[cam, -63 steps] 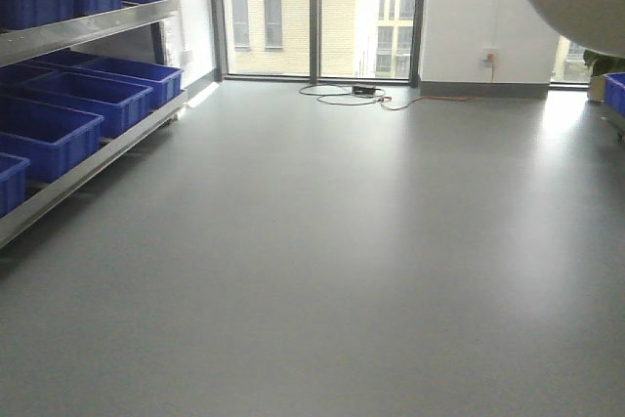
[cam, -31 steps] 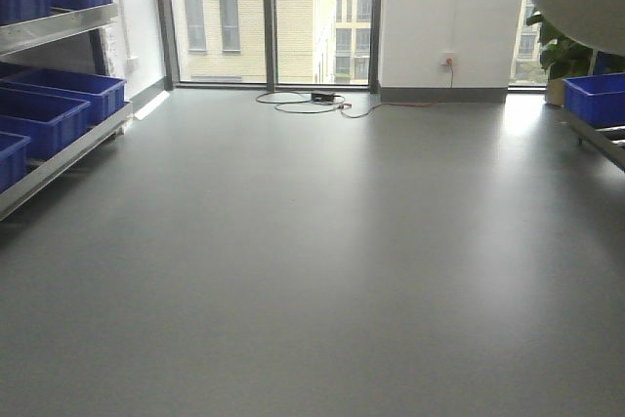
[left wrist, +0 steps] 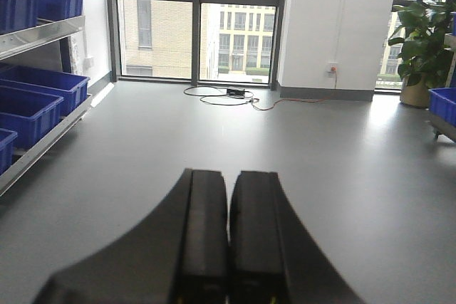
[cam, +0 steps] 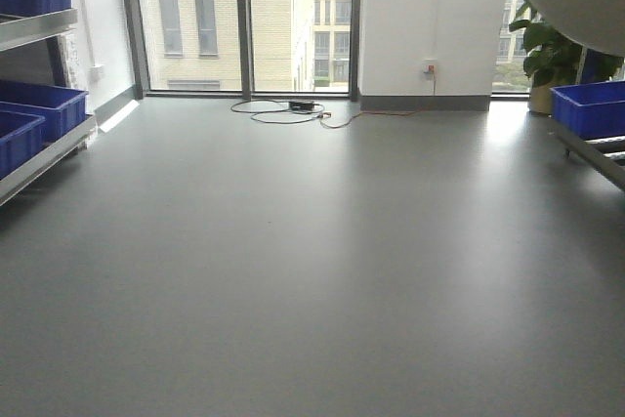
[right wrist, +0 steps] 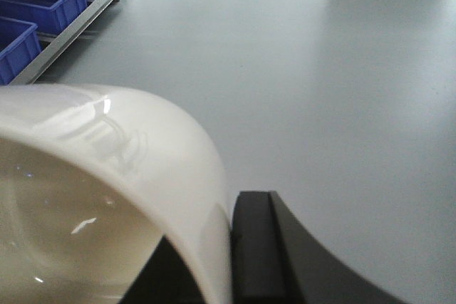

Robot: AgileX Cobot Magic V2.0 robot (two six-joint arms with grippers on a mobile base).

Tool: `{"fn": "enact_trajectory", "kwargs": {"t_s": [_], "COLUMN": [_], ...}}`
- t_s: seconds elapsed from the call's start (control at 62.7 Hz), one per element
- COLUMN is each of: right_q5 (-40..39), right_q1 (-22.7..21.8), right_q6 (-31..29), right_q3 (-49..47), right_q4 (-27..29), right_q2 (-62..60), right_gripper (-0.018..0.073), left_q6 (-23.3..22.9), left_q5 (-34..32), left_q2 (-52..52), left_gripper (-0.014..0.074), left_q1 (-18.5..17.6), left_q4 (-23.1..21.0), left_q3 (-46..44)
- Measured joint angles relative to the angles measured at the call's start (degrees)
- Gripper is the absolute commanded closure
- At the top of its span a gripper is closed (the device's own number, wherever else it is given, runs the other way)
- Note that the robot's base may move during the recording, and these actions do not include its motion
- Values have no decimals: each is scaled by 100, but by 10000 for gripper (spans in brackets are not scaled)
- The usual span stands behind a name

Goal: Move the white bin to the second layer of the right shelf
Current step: 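Turn the base toward the blue-crate roller shelf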

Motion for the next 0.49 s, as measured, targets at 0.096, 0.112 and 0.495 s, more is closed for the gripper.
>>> {"fn": "enact_trajectory", "kwargs": {"t_s": [0.096, 0.112, 0.495], "right_q5": [0, 0, 0], "right_q1": [0, 0, 0], "right_q6": [0, 0, 0], "right_q3": [0, 0, 0], "right_q4": [0, 0, 0], "right_q2": [0, 0, 0], "right_gripper": [504, 504, 504], "left_q6": [0, 0, 0], "left_q5": [0, 0, 0], "left_q2": [0, 0, 0], "left_gripper": [512, 512, 512], "left_q1": [0, 0, 0], "left_q4": [0, 0, 0], "left_q3": [0, 0, 0]}}
